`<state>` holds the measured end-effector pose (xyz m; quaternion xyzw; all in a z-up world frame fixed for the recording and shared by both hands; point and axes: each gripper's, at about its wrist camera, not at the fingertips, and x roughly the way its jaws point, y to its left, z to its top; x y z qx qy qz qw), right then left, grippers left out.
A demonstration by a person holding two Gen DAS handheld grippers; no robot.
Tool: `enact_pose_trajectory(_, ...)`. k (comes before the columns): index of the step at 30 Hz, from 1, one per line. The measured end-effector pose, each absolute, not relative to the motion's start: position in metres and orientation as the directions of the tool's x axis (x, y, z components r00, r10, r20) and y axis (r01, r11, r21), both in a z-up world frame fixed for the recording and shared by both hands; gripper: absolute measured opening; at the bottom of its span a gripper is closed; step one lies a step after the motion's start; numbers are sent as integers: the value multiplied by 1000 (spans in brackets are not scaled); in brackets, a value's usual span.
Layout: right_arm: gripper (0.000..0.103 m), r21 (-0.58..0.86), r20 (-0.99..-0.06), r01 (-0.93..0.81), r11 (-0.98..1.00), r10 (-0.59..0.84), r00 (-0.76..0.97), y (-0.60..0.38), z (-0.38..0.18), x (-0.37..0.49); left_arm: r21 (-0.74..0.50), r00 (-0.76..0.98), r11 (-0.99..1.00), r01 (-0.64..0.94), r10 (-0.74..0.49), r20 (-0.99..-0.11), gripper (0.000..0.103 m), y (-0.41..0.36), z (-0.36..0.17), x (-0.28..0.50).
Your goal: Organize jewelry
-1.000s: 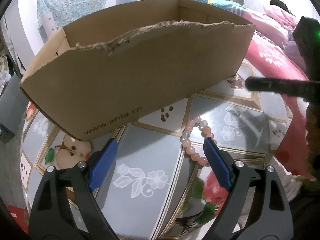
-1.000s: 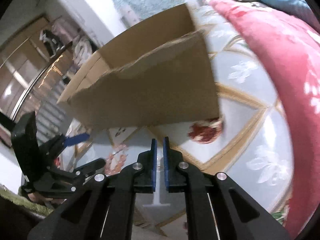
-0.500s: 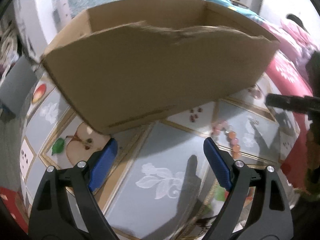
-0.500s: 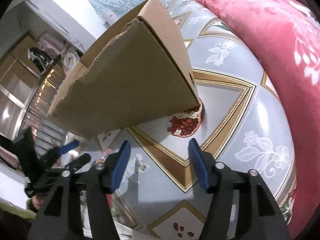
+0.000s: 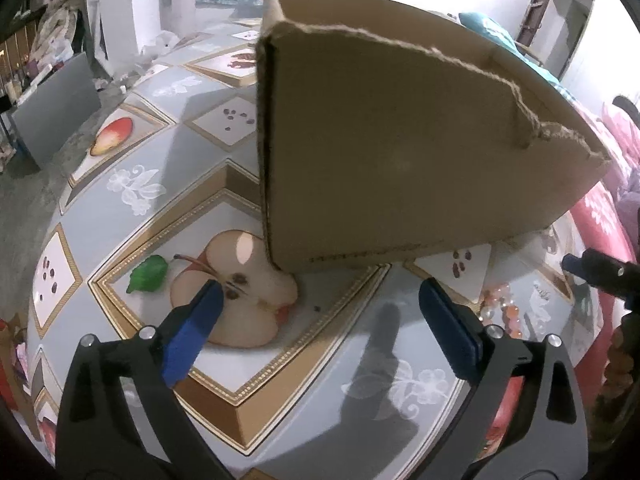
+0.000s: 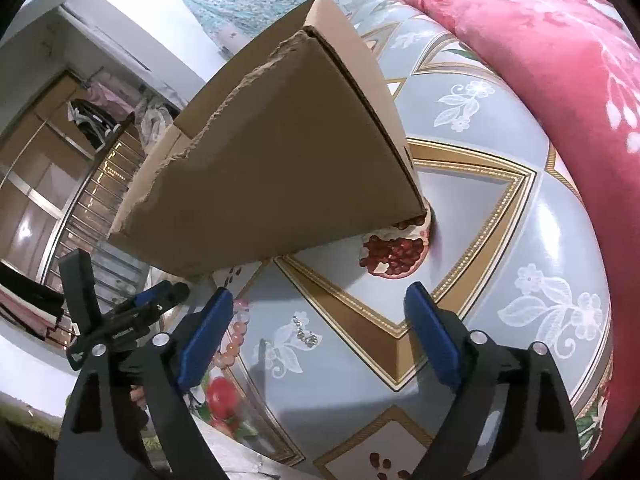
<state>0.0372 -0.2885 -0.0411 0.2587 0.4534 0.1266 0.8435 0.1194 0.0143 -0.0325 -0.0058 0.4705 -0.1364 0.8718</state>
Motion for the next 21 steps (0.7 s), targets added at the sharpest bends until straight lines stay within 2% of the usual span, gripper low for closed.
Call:
enact_pose_trajectory(5,91,571,-690,38,820,455,563,-290,-41,38,-74,538,963,258,-207,-817,95,8,-37,114)
enact_pose_trajectory(9,96,560,-700,53,827,437,565,-290,-40,39,-71,549,962,264,-210,-809,95,6,-37,112)
enact_pose_trajectory(13,96,534,-722,49,844,425,546,-286,-39,41,2,550,954,299,-171,-818,95,-7,-40,104)
enact_pose_trajectory(21,97,484,-767,59,873,390,509,-276,-36,49,0,539,963,270,-152,-829,95,-11,-35,104)
